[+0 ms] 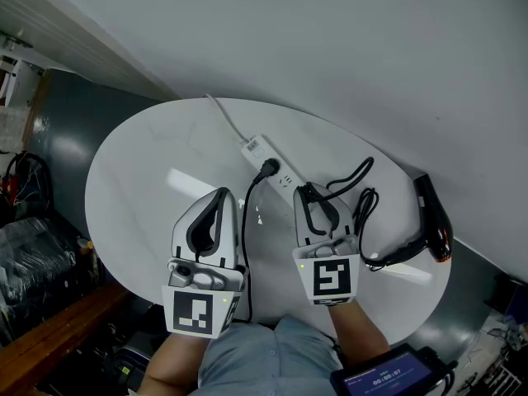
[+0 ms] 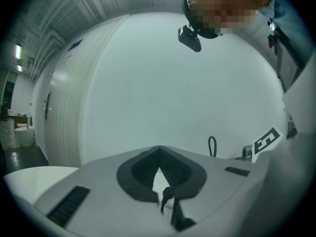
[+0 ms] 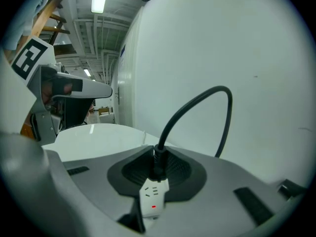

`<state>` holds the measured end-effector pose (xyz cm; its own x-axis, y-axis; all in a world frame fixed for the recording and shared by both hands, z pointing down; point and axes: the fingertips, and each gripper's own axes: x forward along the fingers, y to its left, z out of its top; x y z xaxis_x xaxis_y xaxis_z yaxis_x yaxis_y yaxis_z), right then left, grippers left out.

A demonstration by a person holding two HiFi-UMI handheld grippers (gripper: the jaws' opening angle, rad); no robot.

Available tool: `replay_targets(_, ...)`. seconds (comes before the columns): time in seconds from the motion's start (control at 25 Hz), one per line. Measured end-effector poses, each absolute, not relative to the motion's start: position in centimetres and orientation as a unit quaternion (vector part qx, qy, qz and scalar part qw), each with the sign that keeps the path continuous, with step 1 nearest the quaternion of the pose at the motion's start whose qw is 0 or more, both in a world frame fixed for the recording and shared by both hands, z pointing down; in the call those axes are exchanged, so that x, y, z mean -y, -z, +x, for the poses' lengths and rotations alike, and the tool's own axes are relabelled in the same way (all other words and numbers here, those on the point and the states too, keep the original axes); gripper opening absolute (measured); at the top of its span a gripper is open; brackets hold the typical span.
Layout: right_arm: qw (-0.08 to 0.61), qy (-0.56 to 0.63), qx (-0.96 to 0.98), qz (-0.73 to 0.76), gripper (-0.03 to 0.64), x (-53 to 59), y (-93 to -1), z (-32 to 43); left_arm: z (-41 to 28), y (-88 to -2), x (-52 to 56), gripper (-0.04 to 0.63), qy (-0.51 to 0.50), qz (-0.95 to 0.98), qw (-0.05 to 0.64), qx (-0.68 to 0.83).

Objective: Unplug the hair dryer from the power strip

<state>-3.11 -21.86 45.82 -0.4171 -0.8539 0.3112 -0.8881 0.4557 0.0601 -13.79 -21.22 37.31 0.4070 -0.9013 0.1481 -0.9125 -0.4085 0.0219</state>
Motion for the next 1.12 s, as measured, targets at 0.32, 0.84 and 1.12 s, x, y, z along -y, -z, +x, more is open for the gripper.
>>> replay_targets(0.32,0.163,-0.044,0.831,0.529,0.054,19.8,-44.0,-1.5,-12.4,-35.3,19.4,-0.002,-0.042,0.846,0.037,0.531)
replay_targets(0.84,0.207,-0.125,0.783,0.574,0.055,11.3,-48.0,4.5,-7.3,-32.3,14.0,-0.002,-0.029,0.871,0.005,0.49)
replay_targets(1.12,0.216,-0.164,0.763,0.586,0.078,6.8,-50.5,6.9,-4.8,-31.3,10.3,-0.002,-0.029,0.88,-0.008,0.473)
